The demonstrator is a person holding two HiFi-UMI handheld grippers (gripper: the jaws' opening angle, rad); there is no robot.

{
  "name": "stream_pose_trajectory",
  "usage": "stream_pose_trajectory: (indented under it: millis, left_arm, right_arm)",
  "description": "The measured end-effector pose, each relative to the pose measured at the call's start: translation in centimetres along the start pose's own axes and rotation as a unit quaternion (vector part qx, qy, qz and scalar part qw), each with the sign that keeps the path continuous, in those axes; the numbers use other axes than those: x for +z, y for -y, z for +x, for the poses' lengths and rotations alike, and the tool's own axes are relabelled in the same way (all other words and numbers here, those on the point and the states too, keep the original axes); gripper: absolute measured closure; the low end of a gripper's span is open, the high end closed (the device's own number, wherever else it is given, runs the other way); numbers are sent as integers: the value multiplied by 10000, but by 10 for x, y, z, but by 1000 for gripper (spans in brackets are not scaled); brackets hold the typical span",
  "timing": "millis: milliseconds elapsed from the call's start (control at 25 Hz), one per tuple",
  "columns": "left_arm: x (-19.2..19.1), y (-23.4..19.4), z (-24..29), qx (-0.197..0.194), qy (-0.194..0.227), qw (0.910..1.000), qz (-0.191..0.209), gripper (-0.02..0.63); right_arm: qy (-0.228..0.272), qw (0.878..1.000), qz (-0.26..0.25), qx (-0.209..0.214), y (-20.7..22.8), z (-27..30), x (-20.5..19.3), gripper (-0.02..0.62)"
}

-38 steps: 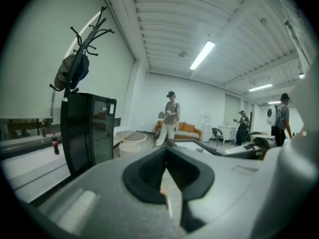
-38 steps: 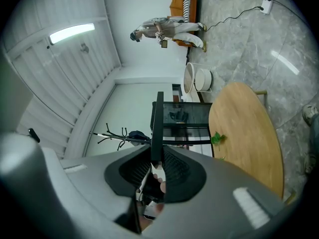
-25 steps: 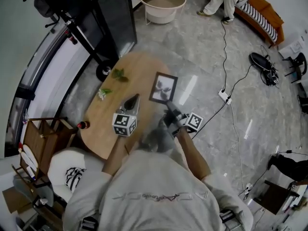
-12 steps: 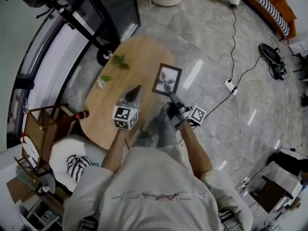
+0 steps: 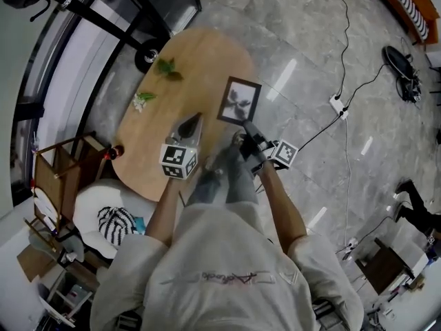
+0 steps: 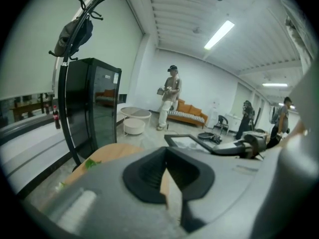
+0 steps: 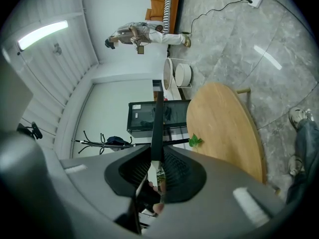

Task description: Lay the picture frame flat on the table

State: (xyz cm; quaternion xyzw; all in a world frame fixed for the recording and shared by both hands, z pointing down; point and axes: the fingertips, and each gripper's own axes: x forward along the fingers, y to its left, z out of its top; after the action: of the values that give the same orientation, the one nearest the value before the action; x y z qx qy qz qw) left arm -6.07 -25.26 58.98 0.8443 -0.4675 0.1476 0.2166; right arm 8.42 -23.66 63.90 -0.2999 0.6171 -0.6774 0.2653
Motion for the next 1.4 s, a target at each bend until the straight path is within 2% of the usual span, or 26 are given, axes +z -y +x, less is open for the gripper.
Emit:
stream_pose_trajectory:
  millis: [400,920,1400]
  left_arm:
    - [-52,-20,39,110,-371,9987,-325,605]
    - [-93,-32,84,68,-665,9970,-394,604]
    - [-135,-46,117,197,-803,9954,-488,605]
  right_arm:
    - [-90,9992,297,-249,54,15,13,520]
    - [-311,9971,496,-479,117,27,24,520]
    - [-469,9945,649,-677,178,35,35,520]
